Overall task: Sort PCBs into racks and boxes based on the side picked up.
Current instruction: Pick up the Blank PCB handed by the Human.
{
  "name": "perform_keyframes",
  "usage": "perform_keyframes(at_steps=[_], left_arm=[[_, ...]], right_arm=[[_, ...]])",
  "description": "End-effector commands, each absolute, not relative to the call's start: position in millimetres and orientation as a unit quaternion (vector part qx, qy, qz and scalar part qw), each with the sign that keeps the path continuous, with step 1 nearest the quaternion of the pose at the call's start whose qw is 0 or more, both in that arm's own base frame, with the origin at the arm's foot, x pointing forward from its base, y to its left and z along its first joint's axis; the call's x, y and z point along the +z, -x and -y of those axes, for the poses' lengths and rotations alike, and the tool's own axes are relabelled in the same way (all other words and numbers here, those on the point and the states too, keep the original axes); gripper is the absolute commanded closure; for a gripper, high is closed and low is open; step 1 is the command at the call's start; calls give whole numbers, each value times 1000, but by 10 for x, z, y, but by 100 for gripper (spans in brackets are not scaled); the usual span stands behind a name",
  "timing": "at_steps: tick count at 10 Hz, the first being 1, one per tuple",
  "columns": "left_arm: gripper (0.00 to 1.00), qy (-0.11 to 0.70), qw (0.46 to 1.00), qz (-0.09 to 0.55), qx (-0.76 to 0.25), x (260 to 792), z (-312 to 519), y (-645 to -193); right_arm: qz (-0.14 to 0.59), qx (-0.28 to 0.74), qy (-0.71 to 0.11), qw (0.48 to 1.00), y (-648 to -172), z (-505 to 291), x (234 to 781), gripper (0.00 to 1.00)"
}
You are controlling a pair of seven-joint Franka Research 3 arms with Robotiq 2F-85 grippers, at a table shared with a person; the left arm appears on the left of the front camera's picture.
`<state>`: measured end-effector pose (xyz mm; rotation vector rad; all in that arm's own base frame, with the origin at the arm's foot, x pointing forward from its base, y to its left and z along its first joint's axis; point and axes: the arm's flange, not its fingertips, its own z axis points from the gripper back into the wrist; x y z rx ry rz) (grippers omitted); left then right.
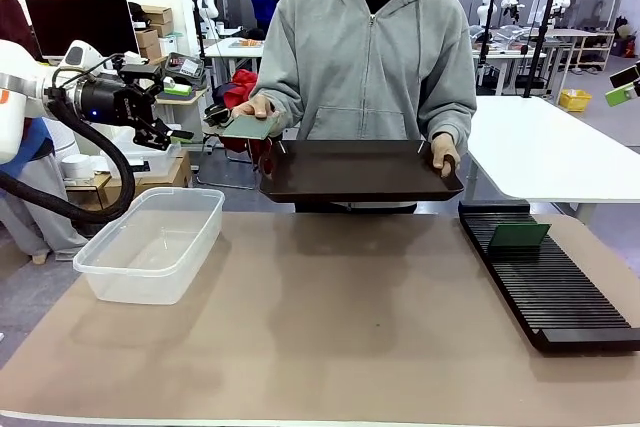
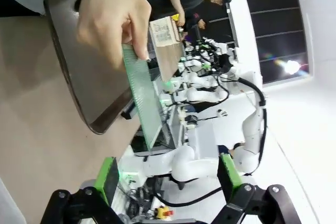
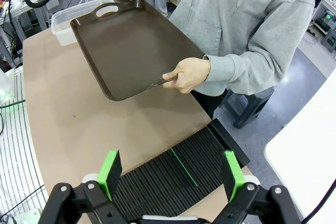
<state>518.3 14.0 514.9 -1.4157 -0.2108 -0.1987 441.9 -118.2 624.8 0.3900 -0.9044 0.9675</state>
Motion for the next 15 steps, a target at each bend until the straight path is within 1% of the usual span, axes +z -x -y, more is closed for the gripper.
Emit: perform_keyframes(at_steps=[1, 3, 5, 10, 13, 15], left_arm=[[0, 708, 703, 41, -58, 5115, -132, -5375], [0, 722, 690, 6, -52, 4997, -84, -5568], [0, 726, 686, -13, -47, 4924, -11, -5684], [0, 673, 736, -47, -67, 4843, 227, -5865], [0, 654, 748, -72, -83, 4784, 399, -5892], [0, 649, 751, -71, -97, 4789, 464, -5932]], right_arm=[[415, 445, -178, 774, -4414, 1169, 6242, 0], [415, 445, -178, 774, -4414, 1169, 6242, 0], [415, 445, -178, 774, -4414, 1169, 6242, 0], [415, 445, -178, 774, -4414, 1169, 6242, 0], [415, 445, -178, 774, -4414, 1169, 6242, 0], [415, 445, -178, 774, -4414, 1169, 6242, 0]])
